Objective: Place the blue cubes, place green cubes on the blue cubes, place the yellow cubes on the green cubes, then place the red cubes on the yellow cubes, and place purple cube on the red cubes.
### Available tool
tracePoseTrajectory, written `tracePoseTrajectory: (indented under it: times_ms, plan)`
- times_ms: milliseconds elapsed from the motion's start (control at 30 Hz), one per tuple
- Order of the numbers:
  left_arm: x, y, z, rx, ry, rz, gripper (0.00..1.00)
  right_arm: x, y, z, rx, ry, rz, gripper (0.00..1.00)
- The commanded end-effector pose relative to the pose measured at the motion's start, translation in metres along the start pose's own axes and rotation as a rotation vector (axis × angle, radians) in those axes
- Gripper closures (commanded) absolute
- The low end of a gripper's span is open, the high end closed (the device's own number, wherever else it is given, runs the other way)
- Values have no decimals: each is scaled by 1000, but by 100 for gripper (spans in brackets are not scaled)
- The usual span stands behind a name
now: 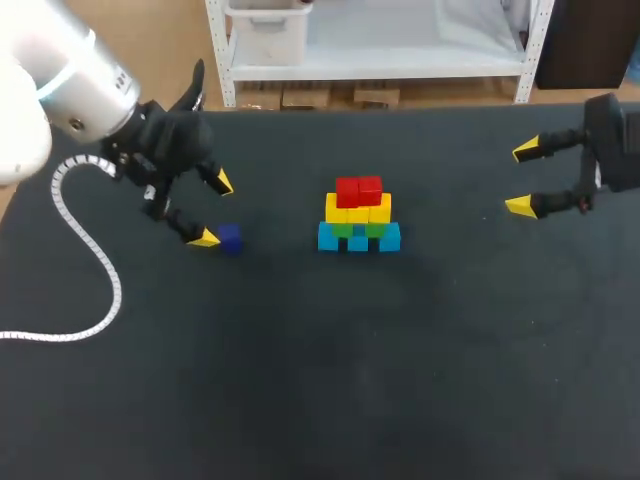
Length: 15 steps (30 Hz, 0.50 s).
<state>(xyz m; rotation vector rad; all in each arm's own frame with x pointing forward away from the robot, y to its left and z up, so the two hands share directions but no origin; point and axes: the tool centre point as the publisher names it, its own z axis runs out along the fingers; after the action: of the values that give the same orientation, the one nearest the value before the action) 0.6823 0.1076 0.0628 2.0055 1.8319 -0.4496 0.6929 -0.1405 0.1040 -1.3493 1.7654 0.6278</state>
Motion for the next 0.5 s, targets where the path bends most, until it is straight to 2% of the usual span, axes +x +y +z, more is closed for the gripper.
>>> tracePoseTrajectory:
  times_ms: [33,133,500]
  plan:
    - [5,-11,12,-71,12,-48,0,0,0,0,-1,-3,-1,0]
    - [13,-11,17,-122,21,-100,0,0,0,0,-1,-3,-1,0]
    - [26,-3,36,-182,16,-206,0,0,0,0,-1,-3,-1,0]
